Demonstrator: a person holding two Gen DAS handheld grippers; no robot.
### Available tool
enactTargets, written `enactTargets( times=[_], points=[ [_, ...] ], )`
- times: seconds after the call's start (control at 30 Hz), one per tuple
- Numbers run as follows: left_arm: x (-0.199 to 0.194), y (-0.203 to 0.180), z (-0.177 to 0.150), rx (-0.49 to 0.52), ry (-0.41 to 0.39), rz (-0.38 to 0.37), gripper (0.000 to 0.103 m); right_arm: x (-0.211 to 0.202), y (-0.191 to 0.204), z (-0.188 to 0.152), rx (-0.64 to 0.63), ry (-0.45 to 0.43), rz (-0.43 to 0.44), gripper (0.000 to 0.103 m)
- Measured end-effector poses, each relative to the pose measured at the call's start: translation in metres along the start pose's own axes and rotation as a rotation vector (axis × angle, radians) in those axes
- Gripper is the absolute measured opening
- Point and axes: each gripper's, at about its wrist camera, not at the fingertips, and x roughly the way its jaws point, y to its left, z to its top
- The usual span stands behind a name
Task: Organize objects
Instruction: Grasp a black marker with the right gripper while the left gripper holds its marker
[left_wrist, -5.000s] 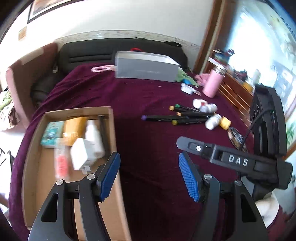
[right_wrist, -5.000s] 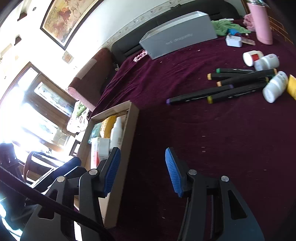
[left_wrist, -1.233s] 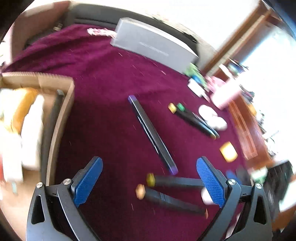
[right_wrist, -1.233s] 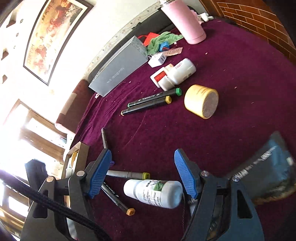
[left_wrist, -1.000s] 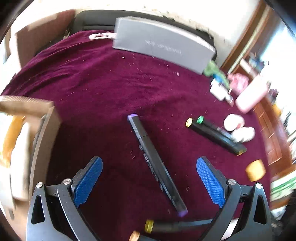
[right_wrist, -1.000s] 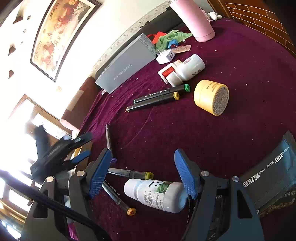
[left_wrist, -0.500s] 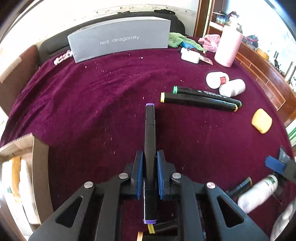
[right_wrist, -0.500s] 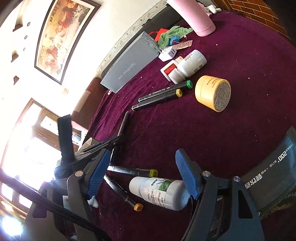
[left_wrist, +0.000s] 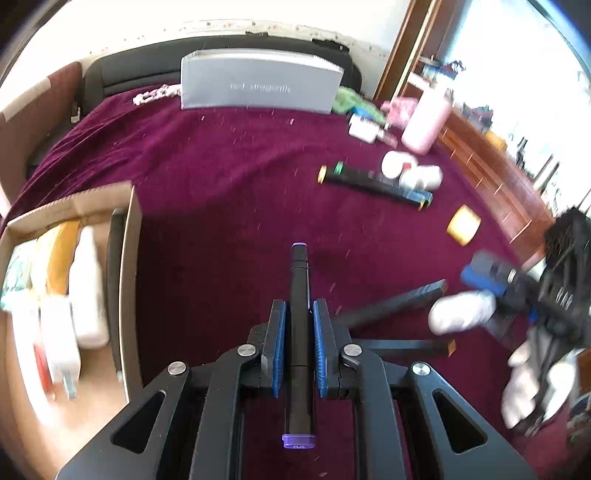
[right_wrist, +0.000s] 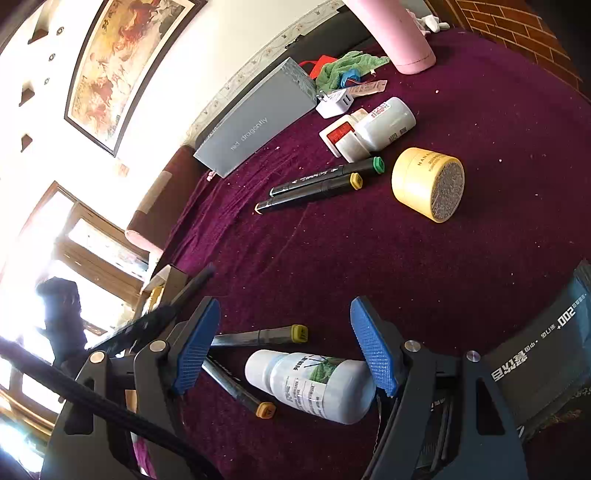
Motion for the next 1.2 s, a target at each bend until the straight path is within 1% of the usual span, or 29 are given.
enactTargets(
  times=[0.03, 0.1, 0.13, 0.2, 0.27, 0.33, 0.37, 0.4, 0.43, 0.47, 0.5, 0.53, 0.57, 0.6, 0.67, 0.77, 0.87, 0.93, 1.07, 1.1, 1.13, 1.17, 1.2],
  points=[
    [0.004, 0.000, -0.004, 0.005, 0.012, 0.023, 0.011, 0.001, 0.001, -0.001, -0.009, 0.000, -0.014, 0.073],
    [0.011, 0.001, -0.009, 0.001, 0.046, 0.035, 0.012, 0.002, 0.004, -0.002, -0.025, 0.001, -0.036, 0.073],
    [0.010, 0.000, -0.009, 0.009, 0.030, 0.052, 0.012, 0.003, 0.006, -0.002, -0.030, 0.000, -0.045, 0.073],
    [0.010, -0.001, -0.008, 0.013, 0.033, 0.065, 0.012, 0.001, 0.010, -0.003, -0.029, -0.001, -0.057, 0.073],
    [0.013, -0.005, -0.005, 0.023, 0.030, 0.095, 0.013, -0.002, 0.019, -0.006, -0.043, 0.013, -0.046, 0.073],
    [0.017, -0.008, -0.006, 0.033, 0.016, 0.110, 0.013, -0.004, 0.031, -0.012, -0.070, 0.043, -0.031, 0.073],
    [0.020, -0.009, -0.006, 0.036, 0.018, 0.111, 0.014, -0.003, 0.038, -0.015, -0.089, 0.063, -0.029, 0.073],
    [0.027, -0.009, -0.008, 0.034, 0.037, 0.106, 0.014, -0.003, 0.044, -0.017, -0.108, 0.078, -0.033, 0.073],
    [0.026, -0.011, -0.009, 0.045, 0.015, 0.112, 0.015, -0.002, 0.048, -0.020, -0.122, 0.087, -0.035, 0.073],
    [0.025, -0.013, -0.010, 0.065, 0.013, 0.122, 0.015, -0.001, 0.052, -0.022, -0.138, 0.097, -0.038, 0.073],
    [0.024, -0.014, -0.012, 0.073, 0.019, 0.117, 0.015, 0.002, 0.057, -0.024, -0.152, 0.109, -0.038, 0.073],
    [0.020, -0.013, -0.013, 0.060, 0.027, 0.088, 0.012, 0.005, 0.063, -0.026, -0.172, 0.128, -0.037, 0.074],
    [0.017, -0.012, -0.015, 0.047, 0.036, 0.059, 0.011, 0.006, 0.066, -0.029, -0.183, 0.140, -0.039, 0.074],
    [0.012, -0.010, -0.019, 0.038, 0.037, 0.038, 0.011, 0.009, 0.071, -0.032, -0.207, 0.151, -0.049, 0.076],
    [0.002, -0.010, -0.025, 0.041, 0.019, 0.031, 0.011, 0.012, 0.082, -0.036, -0.270, 0.163, -0.090, 0.077],
    [-0.014, -0.006, -0.031, 0.010, 0.004, -0.019, 0.011, 0.019, 0.101, -0.045, -0.390, 0.203, -0.133, 0.077],
    [-0.030, 0.003, -0.038, -0.032, -0.016, -0.065, 0.011, 0.026, 0.122, -0.060, -0.559, 0.236, -0.207, 0.077],
    [-0.038, 0.008, -0.042, -0.046, -0.025, -0.077, 0.011, 0.035, 0.133, -0.070, -0.657, 0.271, -0.241, 0.077],
    [-0.048, 0.012, -0.056, -0.050, -0.016, -0.101, 0.011, 0.053, 0.141, -0.083, -0.760, 0.342, -0.259, 0.076],
    [-0.048, 0.010, -0.060, -0.045, -0.006, -0.105, 0.011, 0.059, 0.141, -0.084, -0.775, 0.355, -0.273, 0.074],
    [-0.046, 0.007, -0.064, -0.038, 0.006, -0.105, 0.011, 0.066, 0.140, -0.084, -0.782, 0.371, -0.280, 0.067],
    [-0.042, 0.005, -0.068, -0.033, 0.021, -0.106, 0.012, 0.073, 0.139, -0.083, -0.780, 0.391, -0.281, 0.064],
    [-0.040, 0.004, -0.070, -0.031, 0.031, -0.108, 0.012, 0.080, 0.137, -0.082, -0.774, 0.412, -0.287, 0.056]
  ],
)
